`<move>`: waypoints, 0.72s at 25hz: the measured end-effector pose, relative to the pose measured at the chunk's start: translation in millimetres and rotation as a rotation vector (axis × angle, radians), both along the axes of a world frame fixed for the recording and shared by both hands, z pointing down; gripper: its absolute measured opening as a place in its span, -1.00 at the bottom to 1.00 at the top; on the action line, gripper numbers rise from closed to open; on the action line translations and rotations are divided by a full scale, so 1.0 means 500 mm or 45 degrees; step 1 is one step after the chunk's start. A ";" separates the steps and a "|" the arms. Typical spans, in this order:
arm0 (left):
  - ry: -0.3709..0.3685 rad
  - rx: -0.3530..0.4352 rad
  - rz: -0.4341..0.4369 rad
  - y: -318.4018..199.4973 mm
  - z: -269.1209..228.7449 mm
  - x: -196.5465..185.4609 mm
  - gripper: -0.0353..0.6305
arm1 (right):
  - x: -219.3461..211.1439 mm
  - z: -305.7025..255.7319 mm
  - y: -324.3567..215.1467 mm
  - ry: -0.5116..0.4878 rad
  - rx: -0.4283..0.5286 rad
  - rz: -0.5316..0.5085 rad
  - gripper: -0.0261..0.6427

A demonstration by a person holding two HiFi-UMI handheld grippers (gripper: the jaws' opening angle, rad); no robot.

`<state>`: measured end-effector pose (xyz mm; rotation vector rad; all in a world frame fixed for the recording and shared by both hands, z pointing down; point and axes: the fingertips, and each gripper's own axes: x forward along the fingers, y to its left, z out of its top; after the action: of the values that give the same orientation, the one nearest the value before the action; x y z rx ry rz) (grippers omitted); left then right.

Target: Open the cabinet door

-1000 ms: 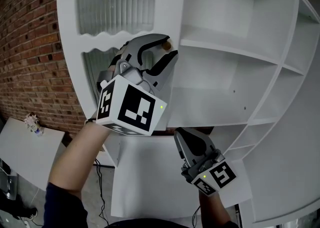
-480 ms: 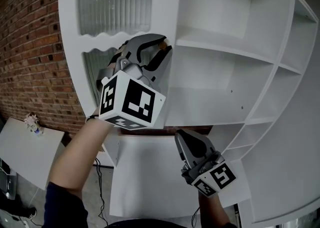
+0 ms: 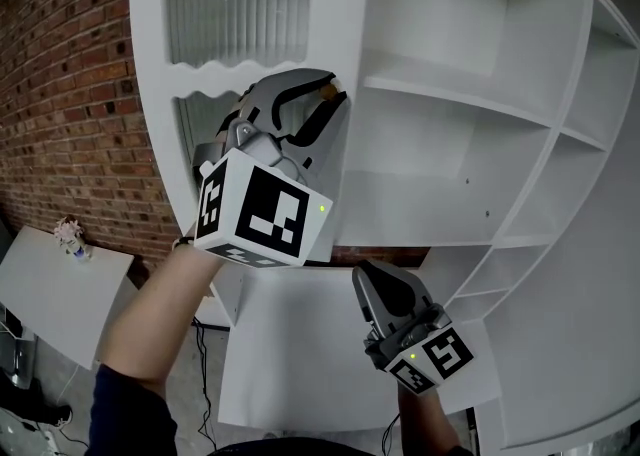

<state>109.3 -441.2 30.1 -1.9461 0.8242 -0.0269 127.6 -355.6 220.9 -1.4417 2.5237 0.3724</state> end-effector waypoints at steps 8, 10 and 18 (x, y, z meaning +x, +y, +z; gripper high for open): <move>0.043 0.060 0.039 0.065 -0.002 -0.037 -0.66 | -0.022 0.000 0.012 -0.002 -0.004 -0.034 -0.84; 0.054 0.067 0.045 0.080 0.000 -0.046 -0.67 | -0.026 0.003 0.016 -0.001 -0.007 -0.041 -0.84; 0.058 0.038 0.070 0.133 -0.001 -0.088 -0.67 | -0.041 0.001 0.053 0.000 -0.010 -0.057 -0.85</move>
<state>65.4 -374.9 29.7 -1.9462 0.7964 0.0628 107.0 -329.3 221.5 -1.3857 2.5550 0.3556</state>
